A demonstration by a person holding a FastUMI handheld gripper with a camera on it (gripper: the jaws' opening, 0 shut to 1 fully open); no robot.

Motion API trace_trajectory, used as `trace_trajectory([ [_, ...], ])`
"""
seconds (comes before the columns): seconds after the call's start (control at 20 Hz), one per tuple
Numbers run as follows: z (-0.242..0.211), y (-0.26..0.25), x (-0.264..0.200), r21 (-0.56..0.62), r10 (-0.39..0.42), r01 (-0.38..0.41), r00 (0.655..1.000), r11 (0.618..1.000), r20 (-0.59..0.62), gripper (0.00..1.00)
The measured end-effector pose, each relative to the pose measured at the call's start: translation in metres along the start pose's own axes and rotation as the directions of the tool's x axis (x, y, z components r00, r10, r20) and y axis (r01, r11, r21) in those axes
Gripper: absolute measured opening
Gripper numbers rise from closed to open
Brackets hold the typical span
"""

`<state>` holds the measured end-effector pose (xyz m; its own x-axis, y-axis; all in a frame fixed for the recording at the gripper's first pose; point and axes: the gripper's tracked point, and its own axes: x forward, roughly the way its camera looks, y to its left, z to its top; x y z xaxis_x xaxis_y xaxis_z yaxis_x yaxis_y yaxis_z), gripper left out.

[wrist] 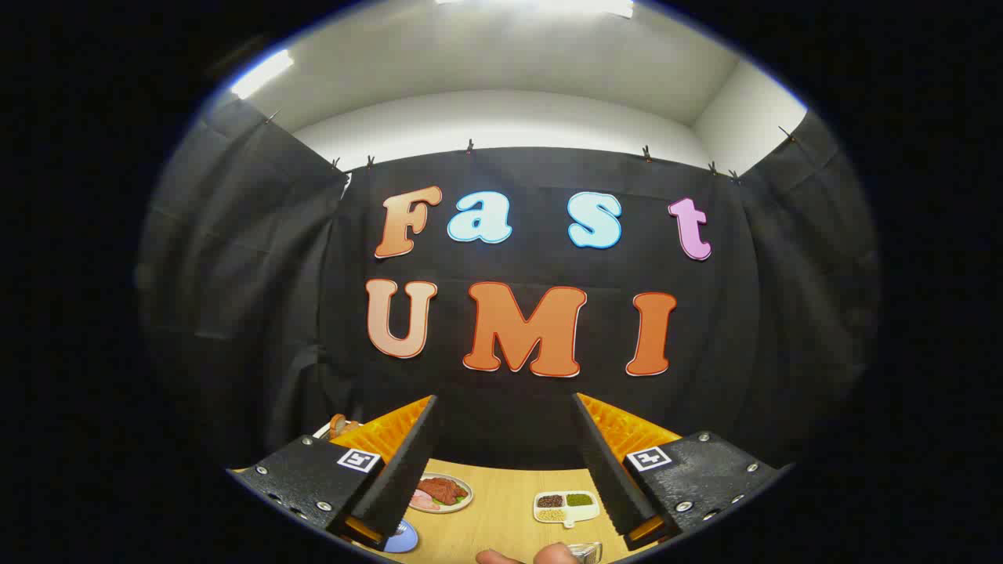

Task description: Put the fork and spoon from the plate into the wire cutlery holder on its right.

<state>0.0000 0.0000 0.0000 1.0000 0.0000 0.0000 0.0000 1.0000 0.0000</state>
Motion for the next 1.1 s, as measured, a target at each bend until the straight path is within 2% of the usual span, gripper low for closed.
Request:
trace_trajectory([
  [0.15, -0.005, -0.004, 0.002, 0.031, -0.010, 0.011, 1.000, 0.999, -0.029, 0.98],
  [0.45, 0.007, 0.000, -0.001, 0.023, -0.004, 0.003, 1.000, 1.000, 0.025, 0.98],
  [0.75, 0.007, -0.007, -0.002, 0.031, -0.047, 0.046, 0.999, 0.998, 0.016, 0.98],
  [1.1, 0.001, 0.004, -0.001, 0.007, -0.033, 0.033, 0.999, 0.999, 0.027, 0.97],
])
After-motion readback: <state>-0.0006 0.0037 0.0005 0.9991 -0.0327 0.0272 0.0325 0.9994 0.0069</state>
